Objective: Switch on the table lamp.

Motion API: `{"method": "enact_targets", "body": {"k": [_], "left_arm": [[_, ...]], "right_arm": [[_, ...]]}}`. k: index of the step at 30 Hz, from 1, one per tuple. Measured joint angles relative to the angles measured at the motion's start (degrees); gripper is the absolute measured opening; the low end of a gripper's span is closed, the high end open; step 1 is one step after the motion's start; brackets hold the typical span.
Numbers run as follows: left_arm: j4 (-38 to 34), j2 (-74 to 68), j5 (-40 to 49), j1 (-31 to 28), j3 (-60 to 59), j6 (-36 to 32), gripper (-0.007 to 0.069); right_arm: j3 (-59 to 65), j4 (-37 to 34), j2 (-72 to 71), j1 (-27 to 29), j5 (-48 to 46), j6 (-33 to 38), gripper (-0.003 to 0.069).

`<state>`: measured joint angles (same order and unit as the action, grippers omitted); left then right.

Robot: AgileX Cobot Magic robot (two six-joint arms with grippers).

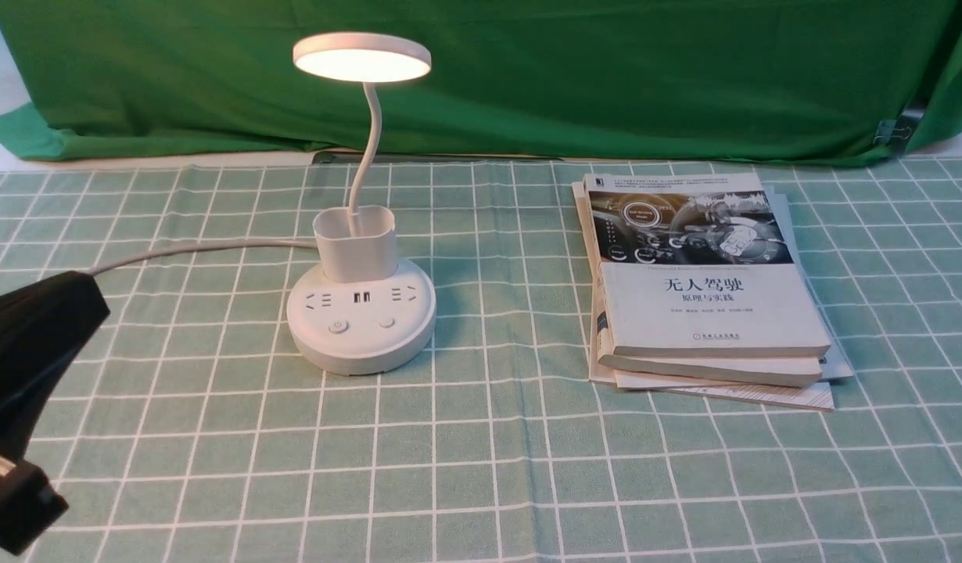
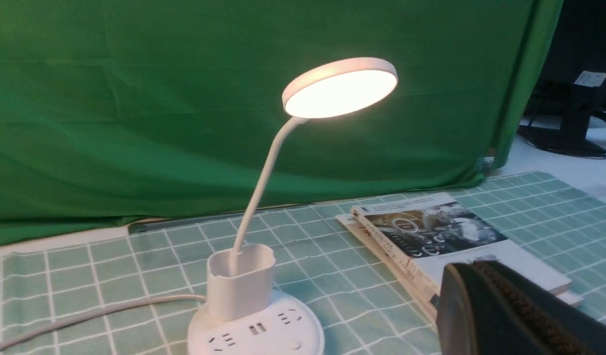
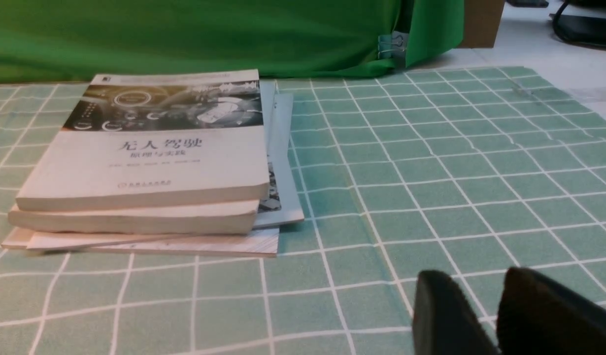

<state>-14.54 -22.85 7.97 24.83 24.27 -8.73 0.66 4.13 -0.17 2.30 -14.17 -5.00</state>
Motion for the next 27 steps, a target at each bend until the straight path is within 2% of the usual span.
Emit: {"method": "enact_targets", "body": {"k": [3, 5, 10, 13, 14, 18, 19, 21, 27], "left_arm": [[3.24, 2.4, -2.52, -1.19, -4.16, 0.0, 0.0], [5.62, 5.43, -6.35, -4.13, -9.12, 0.25, 0.0], [8.55, 14.47, -15.8, -13.69, -19.14, 7.55, 0.0], [8.72, 18.79, -17.26, -17.69, -23.05, 9.62, 0.0], [8.72, 21.57, -16.0, -20.3, -24.23, 10.7, 0.0], [8.46, 22.73, -7.97, -22.86, -24.43, 12.08, 0.0], [8.33, 22.79, -1.5, -23.5, -24.49, 13.14, 0.0], [8.01, 22.79, 3.88, -23.78, -24.62, 13.43, 0.0], [6.67, 22.79, 5.56, -23.85, -24.66, 13.05, 0.0]], "right_arm": [[0.0, 0.0, -0.03, 0.0, 0.0, 0.0, 0.0238], [0.0, 0.0, -0.03, 0.0, 0.0, 0.0, 0.0238], [0.0, 0.0, -0.03, 0.0, 0.0, 0.0, 0.0238], [0.0, 0.0, -0.03, 0.0, 0.0, 0.0, 0.0238], [0.0, 0.0, -0.03, 0.0, 0.0, 0.0, 0.0239], [0.0, 0.0, -0.07, 0.0, 0.09, 0.0, 0.0239], [0.0, 0.0, -0.07, 0.0, 0.03, 0.0, 0.0239], [0.0, 0.0, -0.07, 0.0, 0.03, 0.0, 0.0239], [0.0, 0.0, -0.07, 0.0, 0.03, 0.0, 0.0239]]}}
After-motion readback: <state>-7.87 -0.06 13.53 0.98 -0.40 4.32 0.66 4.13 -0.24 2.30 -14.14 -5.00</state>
